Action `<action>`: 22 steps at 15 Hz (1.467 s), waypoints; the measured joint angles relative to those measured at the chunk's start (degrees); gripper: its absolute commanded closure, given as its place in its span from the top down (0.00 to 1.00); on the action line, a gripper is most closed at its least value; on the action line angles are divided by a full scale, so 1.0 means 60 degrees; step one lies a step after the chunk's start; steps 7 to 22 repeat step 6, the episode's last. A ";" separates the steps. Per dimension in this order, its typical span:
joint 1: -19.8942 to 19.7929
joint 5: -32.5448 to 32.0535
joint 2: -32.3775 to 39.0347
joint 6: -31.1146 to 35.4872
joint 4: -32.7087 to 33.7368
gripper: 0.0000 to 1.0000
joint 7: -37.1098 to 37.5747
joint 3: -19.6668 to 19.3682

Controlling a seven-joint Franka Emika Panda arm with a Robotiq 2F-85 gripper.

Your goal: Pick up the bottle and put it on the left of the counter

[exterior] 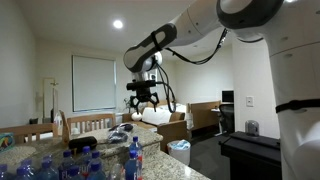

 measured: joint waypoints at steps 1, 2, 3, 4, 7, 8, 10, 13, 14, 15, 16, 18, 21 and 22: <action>-0.0100 0.0035 0.0017 -0.0404 0.0105 1.00 -0.0517 0.0003; -0.0200 0.0040 0.0054 -0.0727 0.0198 1.00 -0.1040 0.0002; -0.0306 0.0040 0.0114 -0.0954 0.0282 1.00 -0.1595 0.0001; -0.0415 0.0041 0.0188 -0.1139 0.0357 1.00 -0.2158 -0.0002; -0.0561 0.0041 0.0341 -0.1261 0.0482 1.00 -0.2729 -0.0009; -0.0561 0.0041 0.0341 -0.1261 0.0482 1.00 -0.2729 -0.0009; -0.0561 0.0041 0.0341 -0.1261 0.0482 1.00 -0.2729 -0.0009; -0.0561 0.0041 0.0341 -0.1261 0.0482 1.00 -0.2729 -0.0009; -0.0561 0.0041 0.0341 -0.1261 0.0482 1.00 -0.2729 -0.0009; -0.0561 0.0041 0.0341 -0.1261 0.0482 1.00 -0.2729 -0.0009; -0.0561 0.0041 0.0341 -0.1261 0.0482 1.00 -0.2729 -0.0009; -0.0561 0.0041 0.0341 -0.1261 0.0482 1.00 -0.2729 -0.0009; -0.0561 0.0041 0.0341 -0.1261 0.0482 1.00 -0.2729 -0.0009; -0.0561 0.0041 0.0341 -0.1261 0.0482 1.00 -0.2729 -0.0009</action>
